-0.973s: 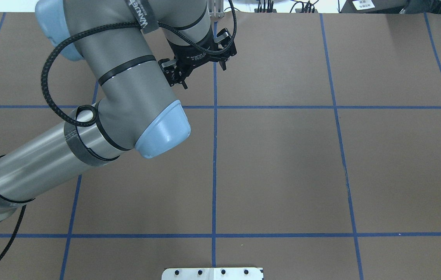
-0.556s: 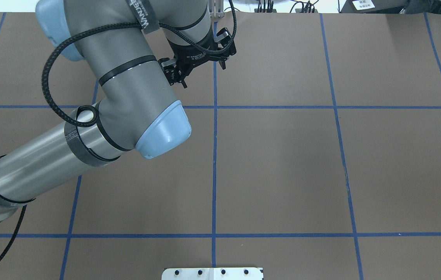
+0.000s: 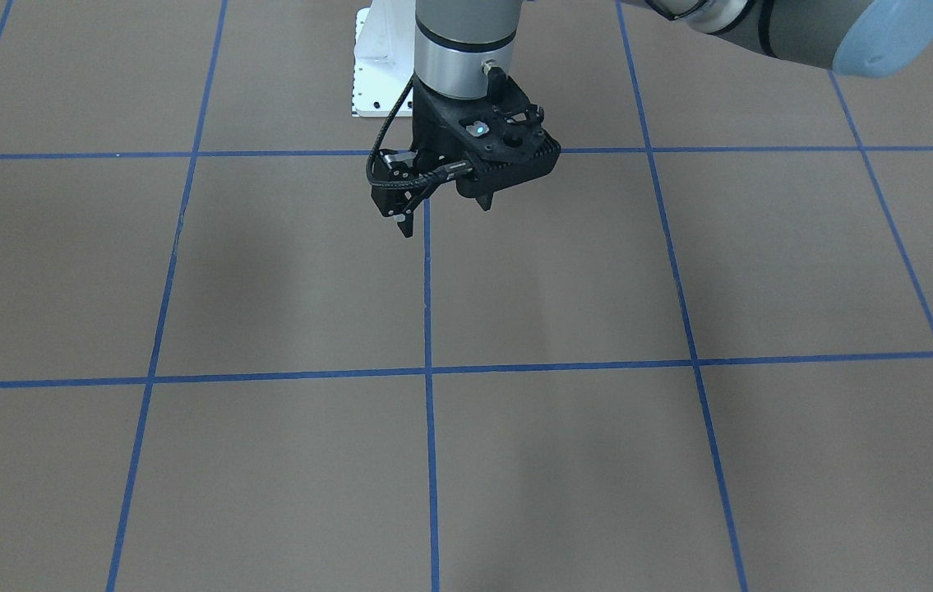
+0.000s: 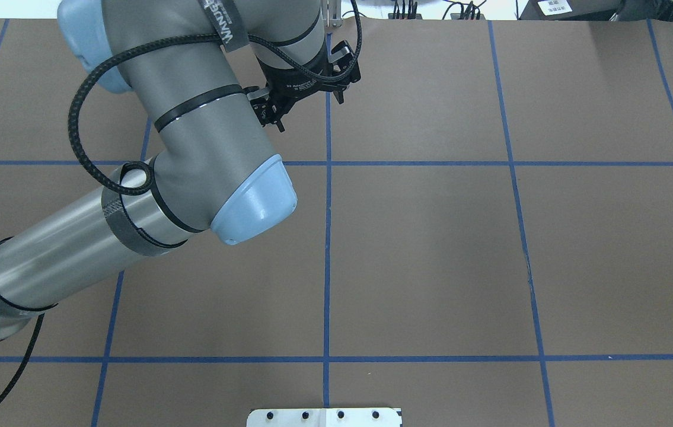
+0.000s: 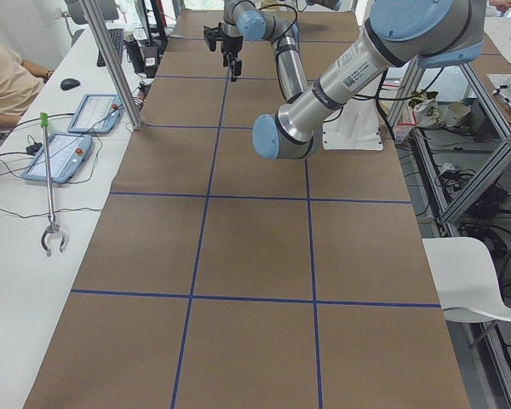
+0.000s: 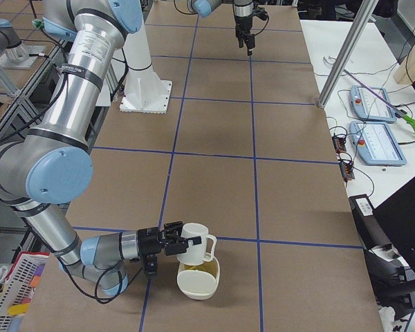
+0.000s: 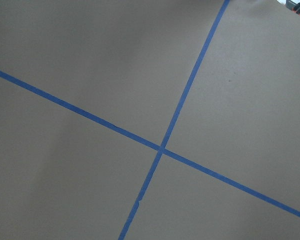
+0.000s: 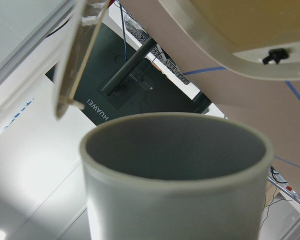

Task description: Left arm hands cup to right arm to dump lemon

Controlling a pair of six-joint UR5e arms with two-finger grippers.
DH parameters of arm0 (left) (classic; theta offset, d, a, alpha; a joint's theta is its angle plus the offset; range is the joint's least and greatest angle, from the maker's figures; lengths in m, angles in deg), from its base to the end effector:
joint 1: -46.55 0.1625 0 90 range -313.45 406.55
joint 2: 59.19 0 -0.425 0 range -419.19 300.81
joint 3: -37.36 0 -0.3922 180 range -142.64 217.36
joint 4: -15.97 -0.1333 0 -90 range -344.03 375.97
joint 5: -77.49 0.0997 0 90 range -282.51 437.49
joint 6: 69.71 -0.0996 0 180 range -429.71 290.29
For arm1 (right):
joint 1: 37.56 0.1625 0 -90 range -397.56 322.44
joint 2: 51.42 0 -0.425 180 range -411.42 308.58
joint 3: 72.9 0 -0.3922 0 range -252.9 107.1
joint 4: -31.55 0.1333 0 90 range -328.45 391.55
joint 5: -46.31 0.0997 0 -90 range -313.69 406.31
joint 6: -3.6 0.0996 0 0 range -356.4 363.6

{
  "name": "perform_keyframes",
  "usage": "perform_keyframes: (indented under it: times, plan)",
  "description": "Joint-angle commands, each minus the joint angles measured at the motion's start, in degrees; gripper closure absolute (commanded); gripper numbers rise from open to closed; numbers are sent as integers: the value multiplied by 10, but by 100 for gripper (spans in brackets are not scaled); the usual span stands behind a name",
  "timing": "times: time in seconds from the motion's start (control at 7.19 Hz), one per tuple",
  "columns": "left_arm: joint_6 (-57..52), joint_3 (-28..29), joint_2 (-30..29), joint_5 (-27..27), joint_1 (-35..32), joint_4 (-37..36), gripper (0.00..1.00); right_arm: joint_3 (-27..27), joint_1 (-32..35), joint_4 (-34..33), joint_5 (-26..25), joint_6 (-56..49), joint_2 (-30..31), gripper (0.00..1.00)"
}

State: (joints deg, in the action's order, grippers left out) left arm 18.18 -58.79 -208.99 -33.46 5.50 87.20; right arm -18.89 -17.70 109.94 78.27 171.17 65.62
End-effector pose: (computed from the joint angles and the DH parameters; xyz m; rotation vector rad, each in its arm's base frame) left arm 0.4359 -0.5092 0.0082 -0.0213 0.8923 -0.4841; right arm 0.0654 -0.2079 0.7805 -0.2362 -2.2734 1.9765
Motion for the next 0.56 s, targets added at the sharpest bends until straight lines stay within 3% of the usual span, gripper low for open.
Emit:
perform_keyframes:
  times: [0.0,0.14,0.42]
  plan:
    - [0,0,-8,9,6,-14,0,-5,0,3,5,7,6,84]
    - [0,0,-8,10,11,-15,0,-6,-1,2,5,6,6,84]
    - [0,0,-8,9,12,-15,0,7,-3,-82,16,-23,-9,83]
